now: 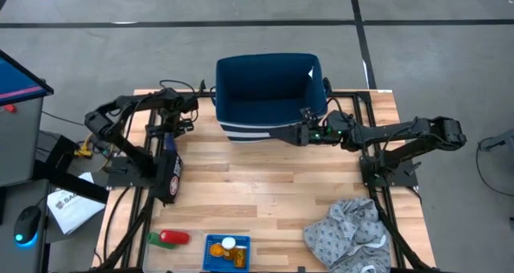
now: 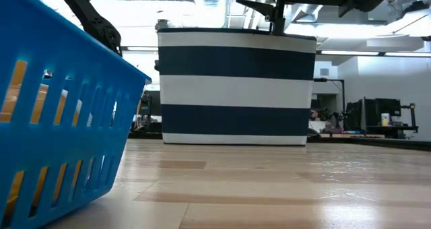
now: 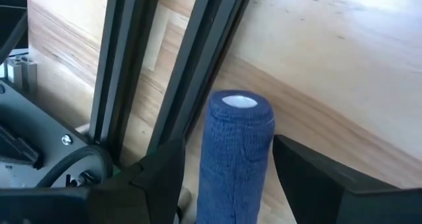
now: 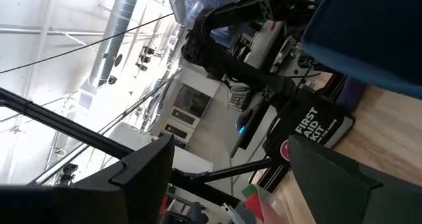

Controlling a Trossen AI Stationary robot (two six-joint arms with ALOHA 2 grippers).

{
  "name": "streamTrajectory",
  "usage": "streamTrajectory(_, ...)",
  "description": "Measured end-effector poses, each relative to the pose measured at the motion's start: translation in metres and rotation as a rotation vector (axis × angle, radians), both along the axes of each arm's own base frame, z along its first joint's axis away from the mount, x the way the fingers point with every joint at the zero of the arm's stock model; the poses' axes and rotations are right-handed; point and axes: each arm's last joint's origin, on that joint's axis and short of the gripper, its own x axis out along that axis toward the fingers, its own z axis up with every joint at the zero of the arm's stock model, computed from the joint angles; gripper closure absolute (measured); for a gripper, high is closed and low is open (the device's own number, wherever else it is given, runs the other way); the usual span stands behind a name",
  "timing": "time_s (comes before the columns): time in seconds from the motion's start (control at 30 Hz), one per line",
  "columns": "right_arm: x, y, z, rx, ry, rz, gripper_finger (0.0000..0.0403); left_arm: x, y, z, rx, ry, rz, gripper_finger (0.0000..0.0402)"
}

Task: Pick & place medical supplies in basket/bin
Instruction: Put the blue bandage into the transparent bin

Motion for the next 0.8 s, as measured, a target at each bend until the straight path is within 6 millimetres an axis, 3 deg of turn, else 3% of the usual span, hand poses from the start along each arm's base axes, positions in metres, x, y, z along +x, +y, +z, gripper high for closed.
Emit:
streamTrajectory(0.23, 0.0000, 0.0005, -0.0003, -0.009, 0.003, 0.012, 0.0111, 0.0023, 0.0033, -0.0073, -0.007, 0.006, -0.008, 0.0198)
streamTrajectory(0.63, 0.0003, 0.0053, -0.0002, -0.034, 0.001, 0.028, 0.0111, 0.0032, 0.0055, -0.0079, 0.009, 0.005, -0.064, 0.0306)
streamTrajectory(0.8, 0.0003, 0.0082, 0.0012, -0.048, -0.014, 0.037, 0.0111, 0.0029, 0.0058, -0.0033, 0.049, -0.012, -0.066, 0.0324)
